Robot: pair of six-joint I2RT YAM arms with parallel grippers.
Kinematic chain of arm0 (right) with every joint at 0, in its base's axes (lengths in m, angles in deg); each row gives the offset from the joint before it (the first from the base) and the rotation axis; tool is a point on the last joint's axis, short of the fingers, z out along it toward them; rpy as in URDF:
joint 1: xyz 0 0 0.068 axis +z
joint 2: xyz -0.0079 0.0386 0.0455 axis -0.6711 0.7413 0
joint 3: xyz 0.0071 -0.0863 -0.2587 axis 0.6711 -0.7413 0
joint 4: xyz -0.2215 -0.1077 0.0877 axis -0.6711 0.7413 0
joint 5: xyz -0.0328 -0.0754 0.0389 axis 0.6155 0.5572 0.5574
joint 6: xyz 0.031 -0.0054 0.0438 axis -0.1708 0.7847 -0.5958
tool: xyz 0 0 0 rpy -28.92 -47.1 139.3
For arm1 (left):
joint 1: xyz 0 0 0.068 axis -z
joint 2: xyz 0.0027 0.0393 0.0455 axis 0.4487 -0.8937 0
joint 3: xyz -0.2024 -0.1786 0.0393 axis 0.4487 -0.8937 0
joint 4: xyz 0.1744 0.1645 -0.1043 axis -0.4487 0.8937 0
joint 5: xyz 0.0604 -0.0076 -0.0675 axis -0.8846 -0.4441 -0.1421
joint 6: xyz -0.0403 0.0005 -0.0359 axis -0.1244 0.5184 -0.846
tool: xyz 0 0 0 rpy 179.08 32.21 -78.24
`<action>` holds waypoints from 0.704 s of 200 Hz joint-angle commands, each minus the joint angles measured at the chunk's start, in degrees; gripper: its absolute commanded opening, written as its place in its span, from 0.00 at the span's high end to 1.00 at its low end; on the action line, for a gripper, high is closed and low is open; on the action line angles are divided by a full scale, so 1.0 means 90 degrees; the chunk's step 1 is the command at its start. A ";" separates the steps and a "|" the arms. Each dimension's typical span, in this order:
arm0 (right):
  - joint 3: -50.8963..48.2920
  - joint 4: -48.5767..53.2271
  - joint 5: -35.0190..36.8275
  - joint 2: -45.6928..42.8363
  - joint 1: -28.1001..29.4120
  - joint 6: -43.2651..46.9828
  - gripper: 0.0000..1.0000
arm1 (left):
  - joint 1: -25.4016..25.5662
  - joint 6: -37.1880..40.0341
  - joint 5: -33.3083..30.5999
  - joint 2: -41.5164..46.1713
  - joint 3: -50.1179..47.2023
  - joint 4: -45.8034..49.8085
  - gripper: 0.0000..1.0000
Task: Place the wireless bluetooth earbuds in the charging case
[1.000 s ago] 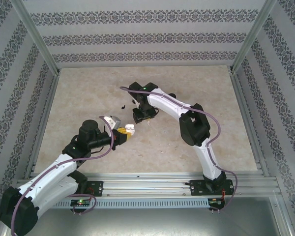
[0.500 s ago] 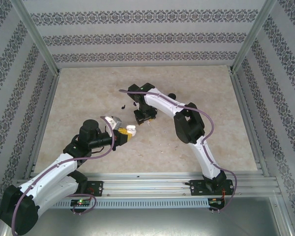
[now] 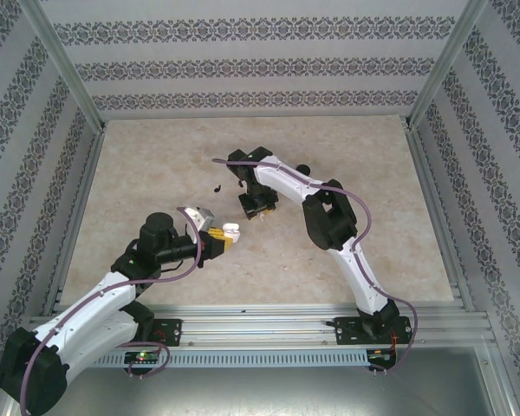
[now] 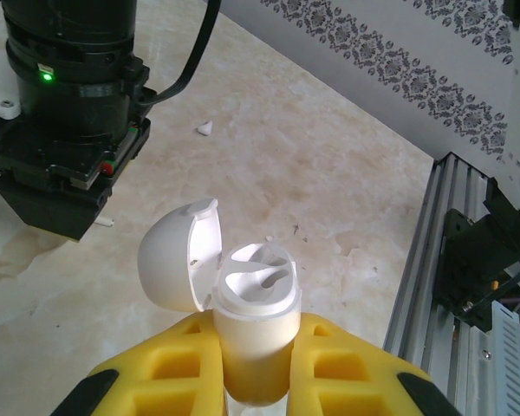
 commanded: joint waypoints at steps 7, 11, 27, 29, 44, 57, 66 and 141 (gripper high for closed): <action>0.0286 0.0230 0.0052 0.0245 -0.0075 -0.0019 0.61 | 0.0001 0.0217 0.0212 0.0164 -0.0088 -0.0279 1.00; 0.0295 0.0237 0.0042 0.0259 -0.0068 -0.0020 0.62 | -0.0001 0.0218 0.0217 0.0185 -0.0096 -0.0278 1.00; 0.0282 0.0252 0.0014 0.0290 -0.0076 -0.0029 0.62 | 0.0003 0.0218 0.0219 0.0241 -0.0117 -0.0261 1.00; 0.0274 0.0252 0.0011 0.0293 -0.0073 -0.0029 0.62 | -0.0002 0.0218 0.0221 0.0248 -0.0117 -0.0259 1.00; 0.0213 0.0234 -0.0030 0.0291 -0.0075 -0.0048 0.64 | 0.0004 0.0216 0.0220 0.0295 -0.0136 -0.0232 1.00; 0.0172 0.0218 -0.0028 0.0305 -0.0071 -0.0067 0.65 | 0.0000 0.0199 0.0222 0.0321 -0.0155 -0.0230 1.00; 0.0165 0.0227 -0.0041 0.0315 -0.0081 -0.0073 0.65 | 0.0002 0.0189 0.0222 0.0344 -0.0166 -0.0236 1.00; -0.0004 0.0114 -0.0214 0.0145 -0.0086 -0.0107 0.74 | 0.0007 0.0140 0.0241 0.0394 -0.0159 -0.0210 1.00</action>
